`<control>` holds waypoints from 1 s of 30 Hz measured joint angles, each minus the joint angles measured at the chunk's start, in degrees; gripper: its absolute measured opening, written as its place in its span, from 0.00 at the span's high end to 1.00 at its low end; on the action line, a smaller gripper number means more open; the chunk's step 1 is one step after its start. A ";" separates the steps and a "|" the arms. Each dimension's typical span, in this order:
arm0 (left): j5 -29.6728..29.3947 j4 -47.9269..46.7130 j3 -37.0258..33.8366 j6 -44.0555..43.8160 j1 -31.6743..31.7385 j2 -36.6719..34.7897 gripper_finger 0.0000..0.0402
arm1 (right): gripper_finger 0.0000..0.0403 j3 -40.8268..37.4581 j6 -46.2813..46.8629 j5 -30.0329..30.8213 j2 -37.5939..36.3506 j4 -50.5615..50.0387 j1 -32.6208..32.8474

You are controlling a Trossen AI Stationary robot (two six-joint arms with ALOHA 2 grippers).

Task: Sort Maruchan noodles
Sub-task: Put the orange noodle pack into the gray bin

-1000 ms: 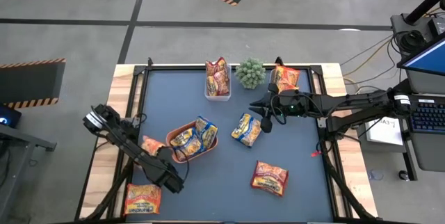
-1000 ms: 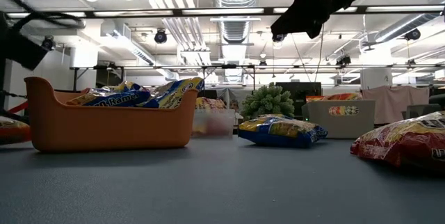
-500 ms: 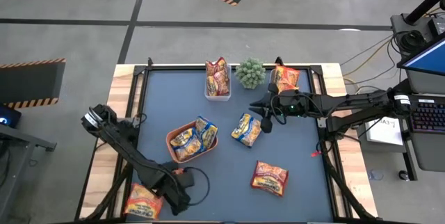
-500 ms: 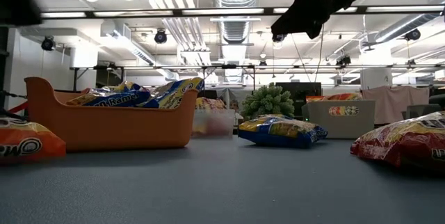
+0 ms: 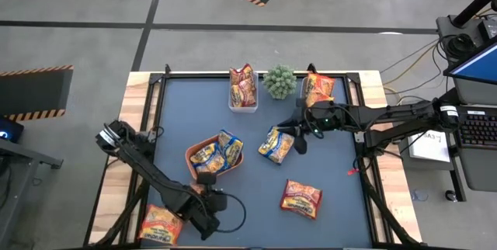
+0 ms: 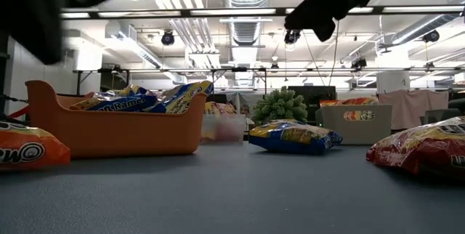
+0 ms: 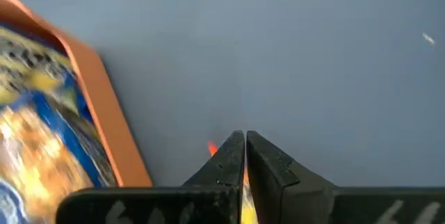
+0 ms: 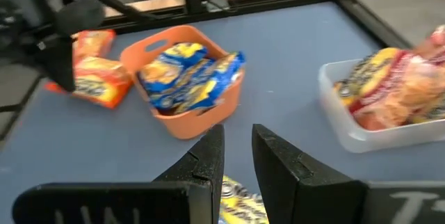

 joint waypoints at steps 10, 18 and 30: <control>6.15 -5.97 -2.31 -8.68 -5.29 -0.11 1.00 | 0.84 0.00 2.84 -2.43 0.00 -0.06 1.49; 4.49 5.25 -10.67 -10.77 -5.29 -0.42 1.00 | 0.84 0.00 2.86 -2.40 0.02 0.38 2.64; -7.43 1.42 -6.29 1.00 -1.99 -0.07 1.00 | 0.84 0.00 5.28 -2.04 0.09 0.19 2.75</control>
